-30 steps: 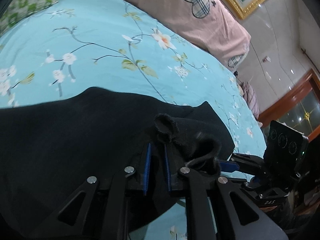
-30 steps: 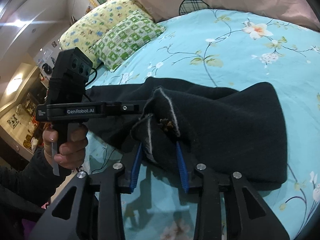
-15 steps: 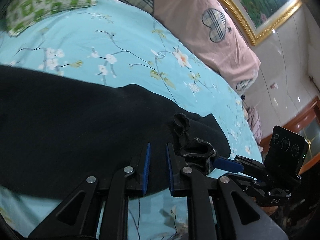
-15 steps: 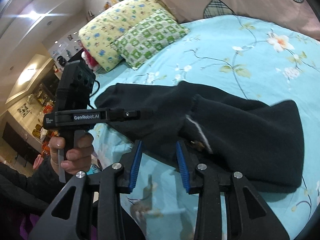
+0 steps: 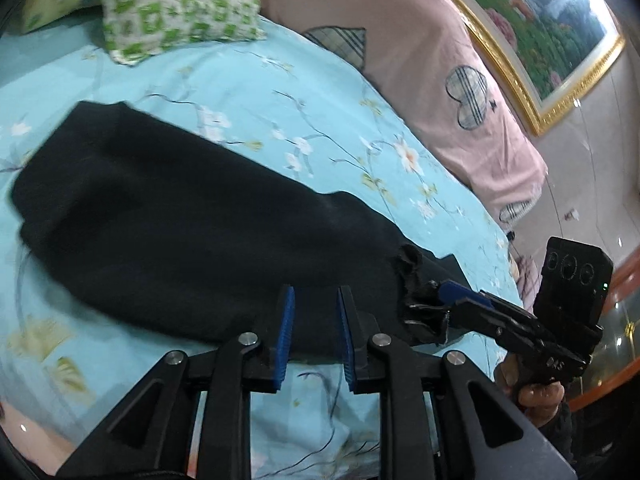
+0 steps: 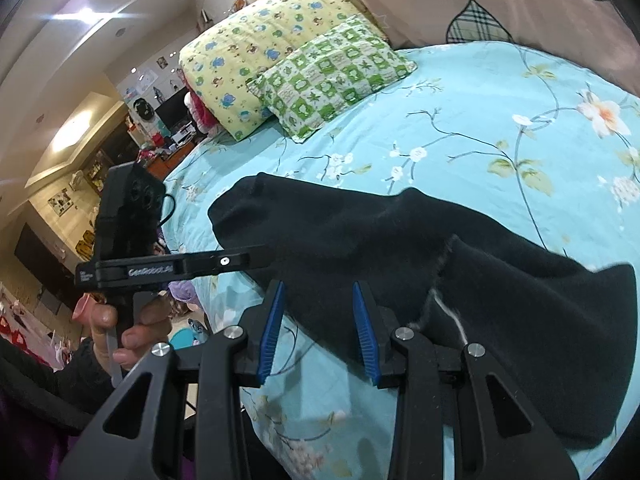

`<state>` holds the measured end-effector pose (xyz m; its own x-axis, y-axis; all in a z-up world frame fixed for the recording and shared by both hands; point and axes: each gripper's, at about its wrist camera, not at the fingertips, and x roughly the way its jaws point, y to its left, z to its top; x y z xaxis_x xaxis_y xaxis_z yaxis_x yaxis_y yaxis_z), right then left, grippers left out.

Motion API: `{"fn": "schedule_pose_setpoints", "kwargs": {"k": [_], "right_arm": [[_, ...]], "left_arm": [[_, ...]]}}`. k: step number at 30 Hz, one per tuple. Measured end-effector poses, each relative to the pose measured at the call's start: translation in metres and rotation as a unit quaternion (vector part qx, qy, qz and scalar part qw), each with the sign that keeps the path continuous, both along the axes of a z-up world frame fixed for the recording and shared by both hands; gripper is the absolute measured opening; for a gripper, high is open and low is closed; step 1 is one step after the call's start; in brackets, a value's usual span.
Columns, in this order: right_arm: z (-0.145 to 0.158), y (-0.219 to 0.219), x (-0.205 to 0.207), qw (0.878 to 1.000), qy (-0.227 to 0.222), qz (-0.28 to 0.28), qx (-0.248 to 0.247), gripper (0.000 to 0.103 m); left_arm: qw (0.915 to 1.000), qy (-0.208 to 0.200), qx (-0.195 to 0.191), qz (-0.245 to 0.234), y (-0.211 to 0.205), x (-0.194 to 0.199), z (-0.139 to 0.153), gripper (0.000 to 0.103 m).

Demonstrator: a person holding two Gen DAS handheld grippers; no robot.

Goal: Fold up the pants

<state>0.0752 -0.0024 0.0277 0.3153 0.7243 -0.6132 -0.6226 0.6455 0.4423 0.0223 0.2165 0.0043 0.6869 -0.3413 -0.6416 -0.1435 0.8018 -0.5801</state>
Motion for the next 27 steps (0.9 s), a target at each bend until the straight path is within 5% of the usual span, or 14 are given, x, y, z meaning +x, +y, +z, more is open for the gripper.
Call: {"fn": "schedule_pose_setpoints", "kwargs": {"k": [4, 10, 14, 27], "right_arm": [[0.002, 0.013, 0.008, 1.0, -0.004, 0.013, -0.006, 0.037], [0.002, 0.045, 0.025, 0.999, -0.003, 0.045, -0.019, 0.037], [0.004, 0.069, 0.035, 0.997, -0.011, 0.067, -0.031, 0.049], [0.009, 0.141, 0.075, 0.99, -0.027, 0.12, -0.07, 0.049]], "left_arm": [[0.9994, -0.004, -0.006, 0.034, 0.02, -0.021, 0.003, 0.034], [0.9957, 0.002, -0.008, 0.092, 0.051, -0.045, 0.002, 0.034], [0.9912, 0.01, 0.007, 0.132, 0.07, -0.056, -0.001, 0.044], [0.979, 0.049, -0.027, 0.196, 0.111, -0.056, -0.033, 0.049]]}}
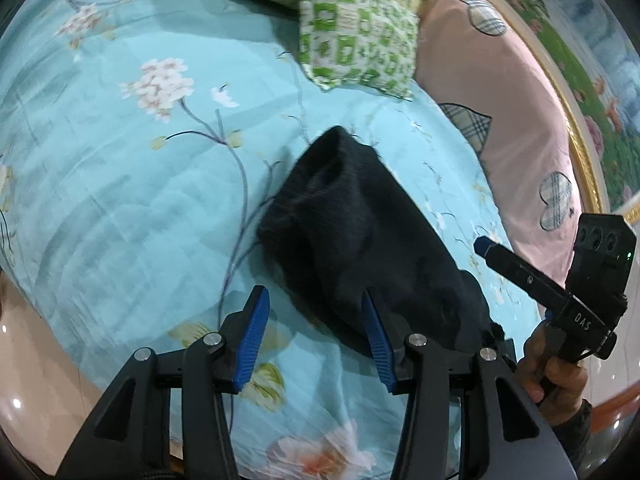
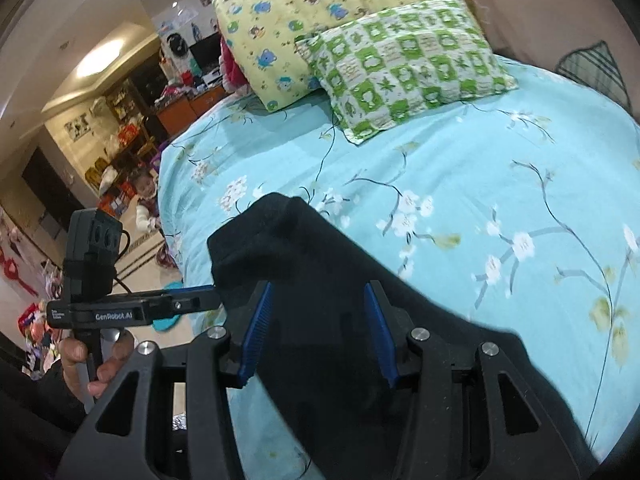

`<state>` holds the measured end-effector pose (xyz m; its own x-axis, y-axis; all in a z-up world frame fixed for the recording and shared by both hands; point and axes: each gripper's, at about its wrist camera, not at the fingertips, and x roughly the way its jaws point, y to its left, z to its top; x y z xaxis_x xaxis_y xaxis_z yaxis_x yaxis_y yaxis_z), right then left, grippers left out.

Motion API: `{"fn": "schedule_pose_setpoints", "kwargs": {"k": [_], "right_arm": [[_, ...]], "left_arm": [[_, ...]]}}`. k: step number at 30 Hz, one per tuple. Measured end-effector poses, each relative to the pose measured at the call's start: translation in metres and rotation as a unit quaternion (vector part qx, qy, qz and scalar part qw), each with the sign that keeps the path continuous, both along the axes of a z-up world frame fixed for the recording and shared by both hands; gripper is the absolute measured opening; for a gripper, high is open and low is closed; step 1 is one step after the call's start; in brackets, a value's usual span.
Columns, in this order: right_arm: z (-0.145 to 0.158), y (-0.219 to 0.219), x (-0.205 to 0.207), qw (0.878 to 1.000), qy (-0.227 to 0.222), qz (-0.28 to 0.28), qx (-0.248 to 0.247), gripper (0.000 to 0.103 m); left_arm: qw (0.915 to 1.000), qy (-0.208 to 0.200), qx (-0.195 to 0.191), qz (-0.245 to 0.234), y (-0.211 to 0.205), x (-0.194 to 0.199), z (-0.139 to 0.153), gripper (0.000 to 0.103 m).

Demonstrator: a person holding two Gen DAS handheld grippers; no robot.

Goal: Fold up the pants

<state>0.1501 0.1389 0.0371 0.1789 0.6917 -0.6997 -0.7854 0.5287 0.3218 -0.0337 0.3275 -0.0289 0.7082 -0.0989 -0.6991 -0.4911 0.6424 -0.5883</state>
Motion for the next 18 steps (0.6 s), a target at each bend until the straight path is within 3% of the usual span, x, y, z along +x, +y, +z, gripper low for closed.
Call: {"fn": "schedule_pose_setpoints", "kwargs": {"k": [18], "right_arm": [[-0.034, 0.113, 0.055, 0.987, 0.02, 0.127, -0.096, 0.049]], "left_arm": [[0.9997, 0.007, -0.017, 0.016, 0.014, 0.026, -0.018, 0.051]]}}
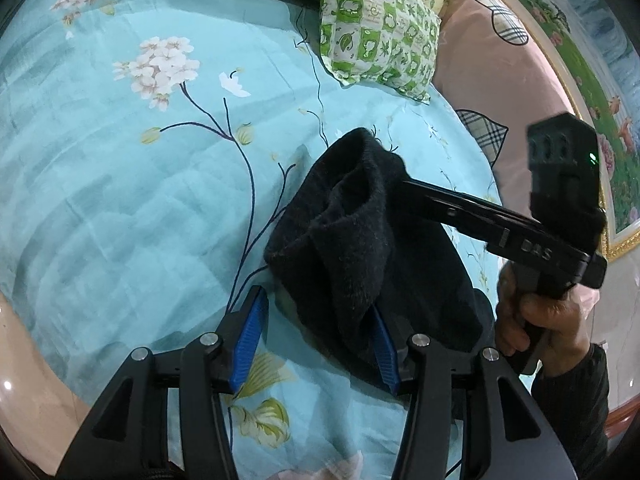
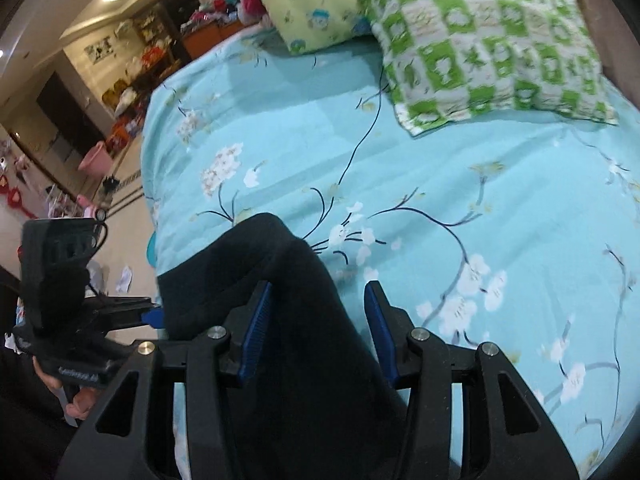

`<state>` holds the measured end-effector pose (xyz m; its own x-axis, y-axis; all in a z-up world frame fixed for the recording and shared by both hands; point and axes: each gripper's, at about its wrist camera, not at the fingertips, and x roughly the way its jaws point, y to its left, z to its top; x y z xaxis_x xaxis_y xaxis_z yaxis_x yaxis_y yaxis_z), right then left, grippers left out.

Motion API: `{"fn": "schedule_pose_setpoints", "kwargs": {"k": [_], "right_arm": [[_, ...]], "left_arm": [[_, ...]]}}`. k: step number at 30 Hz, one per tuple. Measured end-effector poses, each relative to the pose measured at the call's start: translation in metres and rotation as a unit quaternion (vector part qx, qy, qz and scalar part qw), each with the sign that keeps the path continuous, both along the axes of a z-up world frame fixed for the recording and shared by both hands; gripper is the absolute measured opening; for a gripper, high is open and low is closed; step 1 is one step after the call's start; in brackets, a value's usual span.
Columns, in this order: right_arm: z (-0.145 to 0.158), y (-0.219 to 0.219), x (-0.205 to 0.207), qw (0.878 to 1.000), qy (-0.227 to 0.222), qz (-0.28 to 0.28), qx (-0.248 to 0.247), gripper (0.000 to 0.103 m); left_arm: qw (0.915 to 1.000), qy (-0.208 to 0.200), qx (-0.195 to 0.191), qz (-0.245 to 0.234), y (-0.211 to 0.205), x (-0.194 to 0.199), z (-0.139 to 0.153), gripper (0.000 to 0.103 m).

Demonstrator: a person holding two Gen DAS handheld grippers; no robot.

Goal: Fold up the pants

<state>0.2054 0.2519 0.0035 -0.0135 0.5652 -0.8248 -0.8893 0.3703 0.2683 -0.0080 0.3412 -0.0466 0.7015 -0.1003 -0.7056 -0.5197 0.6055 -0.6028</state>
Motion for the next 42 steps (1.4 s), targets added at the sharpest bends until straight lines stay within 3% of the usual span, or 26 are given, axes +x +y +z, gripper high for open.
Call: {"fn": "schedule_pose_setpoints", "kwargs": {"k": [2, 5, 7, 10, 15, 21, 29, 42], "right_arm": [[-0.006, 0.006, 0.003, 1.0, 0.009, 0.007, -0.006, 0.048], [-0.009, 0.007, 0.005, 0.999, 0.03, 0.012, 0.003, 0.034], [-0.008, 0.003, 0.003, 0.999, 0.035, 0.008, 0.011, 0.03], [-0.003, -0.005, 0.002, 0.999, 0.038, 0.004, 0.021, 0.024], [0.011, -0.017, -0.004, 0.999, 0.03, 0.0, 0.045, 0.02], [0.038, -0.05, -0.008, 0.993, 0.036, -0.032, 0.109, 0.019], [0.068, -0.125, -0.014, 0.968, 0.081, -0.071, 0.227, 0.018], [0.092, -0.23, -0.028, 0.934, 0.069, -0.13, 0.326, 0.018]], "left_arm": [[1.0, -0.002, 0.006, 0.001, -0.001, 0.003, 0.0, 0.05], [0.9999, -0.003, 0.015, -0.003, -0.001, 0.008, 0.001, 0.047], [0.9998, -0.005, 0.019, -0.007, -0.002, 0.013, 0.002, 0.033], [0.9997, -0.011, 0.017, -0.011, -0.004, 0.014, 0.005, 0.024], [0.9985, -0.034, 0.037, -0.022, -0.016, 0.01, 0.03, 0.02], [0.9938, -0.074, 0.065, -0.052, -0.041, 0.014, 0.072, 0.02], [0.9808, -0.127, 0.091, -0.116, -0.091, 0.026, 0.12, 0.02], [0.9496, -0.163, 0.13, -0.234, -0.201, 0.057, 0.163, 0.02]]}}
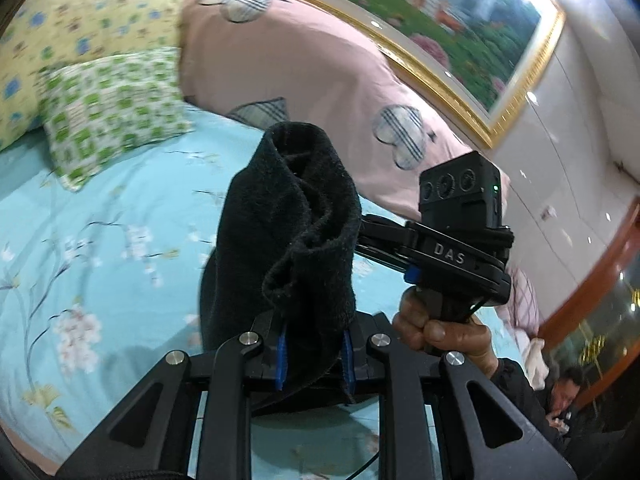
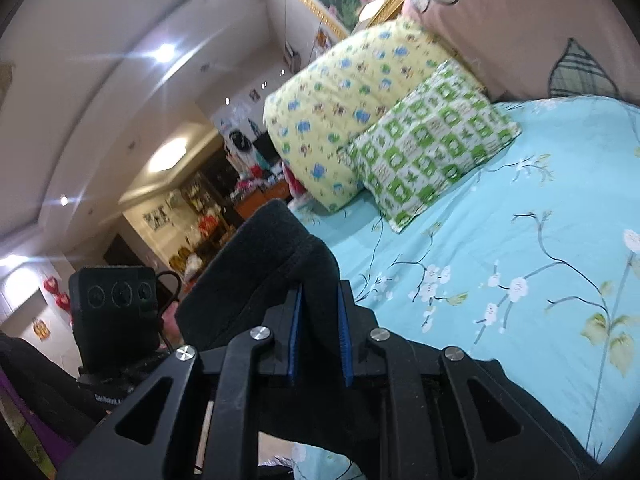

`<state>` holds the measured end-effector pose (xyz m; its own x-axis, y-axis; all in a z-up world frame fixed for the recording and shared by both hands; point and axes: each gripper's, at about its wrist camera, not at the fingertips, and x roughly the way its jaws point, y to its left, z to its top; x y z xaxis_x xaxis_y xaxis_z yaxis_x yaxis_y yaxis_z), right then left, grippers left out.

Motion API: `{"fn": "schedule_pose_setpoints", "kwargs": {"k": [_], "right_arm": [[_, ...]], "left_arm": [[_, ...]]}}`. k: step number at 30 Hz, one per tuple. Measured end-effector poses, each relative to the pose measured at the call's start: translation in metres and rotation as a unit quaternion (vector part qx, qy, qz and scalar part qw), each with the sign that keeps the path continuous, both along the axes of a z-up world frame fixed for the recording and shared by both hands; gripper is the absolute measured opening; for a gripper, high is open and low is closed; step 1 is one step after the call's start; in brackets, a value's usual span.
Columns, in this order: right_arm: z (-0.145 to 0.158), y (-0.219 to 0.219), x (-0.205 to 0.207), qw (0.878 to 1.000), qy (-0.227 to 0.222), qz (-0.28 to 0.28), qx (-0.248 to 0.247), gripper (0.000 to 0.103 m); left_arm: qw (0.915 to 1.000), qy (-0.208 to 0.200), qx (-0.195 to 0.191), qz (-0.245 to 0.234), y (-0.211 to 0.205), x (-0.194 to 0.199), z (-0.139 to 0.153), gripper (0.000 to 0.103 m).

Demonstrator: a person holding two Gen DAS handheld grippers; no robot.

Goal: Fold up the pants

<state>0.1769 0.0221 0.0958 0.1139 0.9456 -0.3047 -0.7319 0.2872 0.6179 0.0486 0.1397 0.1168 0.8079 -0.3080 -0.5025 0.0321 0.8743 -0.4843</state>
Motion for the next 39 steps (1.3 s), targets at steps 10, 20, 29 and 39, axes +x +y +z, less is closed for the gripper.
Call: {"fn": "schedule_pose_setpoints", "kwargs": {"k": [10, 20, 29, 39], "right_arm": [[-0.017, -0.07, -0.007, 0.998, 0.018, -0.052, 0.037, 0.018], [-0.036, -0.114, -0.014, 0.994, 0.035, -0.089, 0.047, 0.018], [-0.065, -0.154, -0.017, 0.988, 0.06, -0.136, 0.034, 0.018], [-0.096, -0.185, -0.019, 0.981, 0.086, -0.175, 0.014, 0.013]], "left_arm": [[0.9974, 0.016, 0.031, -0.063, -0.068, 0.023, -0.004, 0.02], [0.9924, 0.037, 0.049, -0.106, -0.11, 0.042, -0.019, 0.02], [0.9847, 0.069, 0.071, -0.144, -0.146, 0.066, -0.056, 0.02], [0.9785, 0.095, 0.08, -0.164, -0.168, 0.082, -0.078, 0.02]]}}
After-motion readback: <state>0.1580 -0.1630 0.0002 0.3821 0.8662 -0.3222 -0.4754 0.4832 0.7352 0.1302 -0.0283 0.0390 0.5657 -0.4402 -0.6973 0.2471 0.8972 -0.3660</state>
